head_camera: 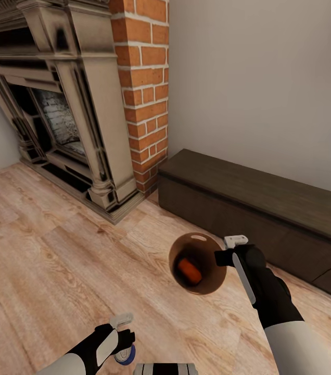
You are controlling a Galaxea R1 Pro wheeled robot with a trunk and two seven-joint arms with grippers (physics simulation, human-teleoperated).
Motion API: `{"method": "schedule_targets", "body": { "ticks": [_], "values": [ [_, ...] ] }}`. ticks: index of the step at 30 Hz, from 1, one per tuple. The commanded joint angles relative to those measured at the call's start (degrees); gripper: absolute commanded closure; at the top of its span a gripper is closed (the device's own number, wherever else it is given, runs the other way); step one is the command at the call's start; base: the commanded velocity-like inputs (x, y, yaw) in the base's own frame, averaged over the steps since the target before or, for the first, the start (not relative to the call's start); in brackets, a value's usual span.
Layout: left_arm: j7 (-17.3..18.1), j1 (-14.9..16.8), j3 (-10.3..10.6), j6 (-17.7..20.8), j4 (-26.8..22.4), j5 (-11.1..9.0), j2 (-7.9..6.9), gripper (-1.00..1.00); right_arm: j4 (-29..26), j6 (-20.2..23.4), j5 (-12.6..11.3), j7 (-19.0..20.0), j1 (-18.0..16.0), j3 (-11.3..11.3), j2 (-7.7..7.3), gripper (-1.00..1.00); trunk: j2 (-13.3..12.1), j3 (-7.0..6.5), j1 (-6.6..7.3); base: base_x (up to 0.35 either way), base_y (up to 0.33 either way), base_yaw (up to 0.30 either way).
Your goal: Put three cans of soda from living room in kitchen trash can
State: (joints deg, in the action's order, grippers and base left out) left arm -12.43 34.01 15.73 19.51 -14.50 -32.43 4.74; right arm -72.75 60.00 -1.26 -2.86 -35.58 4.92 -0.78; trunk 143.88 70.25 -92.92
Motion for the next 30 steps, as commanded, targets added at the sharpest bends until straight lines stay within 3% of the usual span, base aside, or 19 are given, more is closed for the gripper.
{"method": "schedule_targets", "body": {
  "ticks": [1, 7, 13, 26, 30],
  "values": [
    [0.0, 0.0, 0.0, 0.0, 0.0, 0.0, 0.0, -1.0, 0.0, 0.0, -0.9, 0.2, 0.0, 0.0, 0.0, 1.0, 0.0, -0.01, 0.01, 0.0, 0.0, 0.0],
    [0.0, 0.0, 0.0, 0.0, 0.0, 0.0, 0.0, -1.0, 0.0, 0.0, -0.9, 0.2, 0.1, 0.0, -0.01, 1.0, 0.0, -0.01, 0.01, 0.0, 0.0, 0.0],
    [0.0, 0.0, 0.0, -0.1, 0.0, -0.1, 0.0, -1.0, 0.0, 0.0, -0.9, 0.2, 0.3, 0.1, -0.01, 1.0, 0.1, 1.32, -0.15, 0.0, 0.0, 0.0],
    [0.5, 0.0, 0.3, -0.5, 0.0, -0.2, 0.0, -1.0, 0.0, 0.0, -0.9, 0.2, 0.5, 0.2, 0.06, 1.0, 0.1, 1.32, -0.15, 0.0, 0.0, 0.0],
    [0.9, 0.0, 0.3, -1.4, 0.0, -0.2, 0.0, -1.0, 0.0, 0.0, -0.9, 0.2, 0.5, 0.3, 0.07, 1.0, 0.1, 2.21, -0.25, 0.0, 0.0, 0.0]
  ]
}}
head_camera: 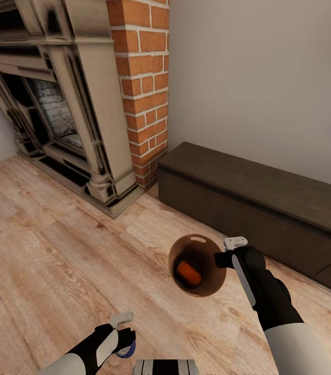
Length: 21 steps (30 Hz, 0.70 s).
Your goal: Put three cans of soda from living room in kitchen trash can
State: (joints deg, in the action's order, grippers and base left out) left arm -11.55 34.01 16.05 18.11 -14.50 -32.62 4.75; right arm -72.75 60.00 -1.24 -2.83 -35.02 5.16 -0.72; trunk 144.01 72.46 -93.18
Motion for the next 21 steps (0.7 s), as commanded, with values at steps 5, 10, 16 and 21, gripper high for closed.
{"method": "schedule_targets", "body": {
  "ticks": [5, 10, 16, 21],
  "values": [
    [0.2, 0.0, 0.0, -0.8, 0.0, 0.0, 0.0, -1.0, -0.1, 0.0, -0.9, 0.2, 0.0, 0.0, 0.01, 1.0, 0.1, 0.89, -0.09, 0.0, 0.0, 0.0],
    [0.3, 0.0, 0.0, -1.5, 0.0, 0.0, 0.0, -1.0, -0.1, 0.0, -0.9, 0.2, 0.0, 0.1, 0.01, 1.0, 0.1, 0.89, -0.09, 0.0, 0.0, 0.0],
    [0.3, 0.0, 0.1, -1.6, 0.0, 0.0, 0.06, -1.0, -0.1, 0.0, -0.9, 0.2, 0.0, 0.1, 0.01, 1.0, 0.1, 1.99, -0.22, 0.0, 0.0, 0.0],
    [0.3, 0.0, 0.6, -1.9, 0.0, 0.0, 0.08, -1.0, -0.1, 0.0, -0.9, 0.2, 0.1, 0.2, 0.01, 1.0, 0.1, 1.99, -0.22, 0.0, 0.0, 0.0]
  ]
}}
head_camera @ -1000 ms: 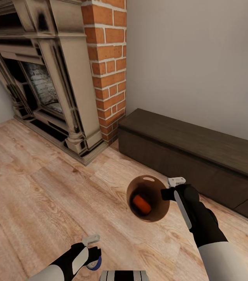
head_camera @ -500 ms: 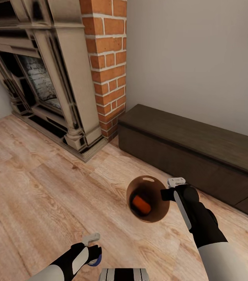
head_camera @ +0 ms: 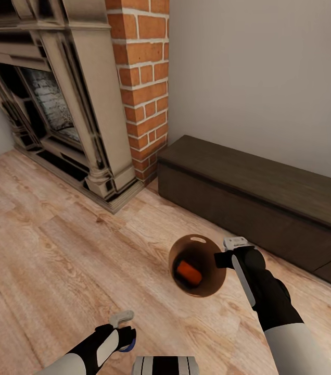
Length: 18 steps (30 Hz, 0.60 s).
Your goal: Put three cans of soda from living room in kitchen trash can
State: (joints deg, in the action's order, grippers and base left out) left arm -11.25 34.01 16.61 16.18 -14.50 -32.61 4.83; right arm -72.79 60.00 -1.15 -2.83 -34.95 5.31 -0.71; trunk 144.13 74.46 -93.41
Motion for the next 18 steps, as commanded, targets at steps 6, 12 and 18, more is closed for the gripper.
{"method": "schedule_targets", "body": {
  "ticks": [6, 12, 18],
  "values": [
    [0.0, 0.0, 0.2, -0.8, 0.0, 0.0, 0.01, -1.0, -0.1, 0.0, -1.0, 0.2, 0.2, 0.0, 0.01, 1.0, 0.0, 0.44, -0.05, 0.0, 0.0, 0.0],
    [0.0, 0.0, 0.6, -1.0, 0.0, 0.0, 0.02, -1.0, -0.1, 0.0, -1.0, 0.2, 0.3, 0.0, 0.16, 1.0, 0.0, 0.66, -0.07, 0.0, 0.0, 0.0],
    [0.7, 0.0, 1.0, -1.1, 0.0, 0.0, 0.08, -1.0, -0.1, 0.0, -1.0, 0.2, 0.3, 0.1, 0.25, 1.0, 0.1, 1.1, -0.12, 0.0, 0.0, 0.0]
  ]
}}
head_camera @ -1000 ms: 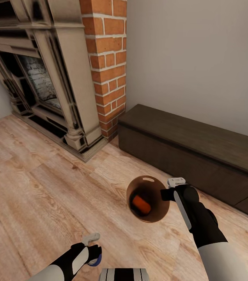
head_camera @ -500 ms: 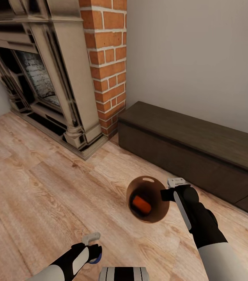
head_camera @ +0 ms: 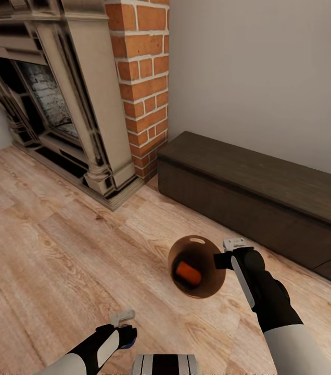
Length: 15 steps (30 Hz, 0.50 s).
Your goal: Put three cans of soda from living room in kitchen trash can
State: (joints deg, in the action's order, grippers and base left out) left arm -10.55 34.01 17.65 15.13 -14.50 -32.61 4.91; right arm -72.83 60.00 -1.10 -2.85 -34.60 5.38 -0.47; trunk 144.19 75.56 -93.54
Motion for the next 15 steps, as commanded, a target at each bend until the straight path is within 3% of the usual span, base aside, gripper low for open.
{"method": "schedule_targets", "body": {
  "ticks": [1, 8, 9, 15],
  "values": [
    [0.3, 0.0, 0.0, 0.0, 0.0, 0.0, -0.01, -1.0, 0.0, 0.0, -1.0, 0.2, 0.0, 0.0, 0.02, 1.0, 0.0, 0.22, -0.01, 0.0, 0.0, 0.0],
    [0.7, 0.0, 0.1, 0.0, 0.0, 0.0, -0.05, -1.0, 0.0, 0.0, -1.0, 0.2, 0.0, 0.1, 0.03, 1.0, 0.0, 0.22, -0.01, 0.0, 0.0, 0.0],
    [0.7, 0.0, 0.1, 0.0, 0.0, 0.0, -0.06, 1.0, 0.0, 0.0, -1.0, 0.2, 0.0, 0.1, 0.03, 1.0, 0.0, 0.22, -0.01, 0.0, 0.0, 0.0],
    [0.7, 0.0, 0.1, -1.5, 0.0, 0.0, -0.03, 1.0, 0.0, 0.0, -1.0, 0.2, 0.0, 0.1, 0.03, 1.0, 0.0, 0.22, -0.01, 0.0, 0.0, 0.0]
  ]
}}
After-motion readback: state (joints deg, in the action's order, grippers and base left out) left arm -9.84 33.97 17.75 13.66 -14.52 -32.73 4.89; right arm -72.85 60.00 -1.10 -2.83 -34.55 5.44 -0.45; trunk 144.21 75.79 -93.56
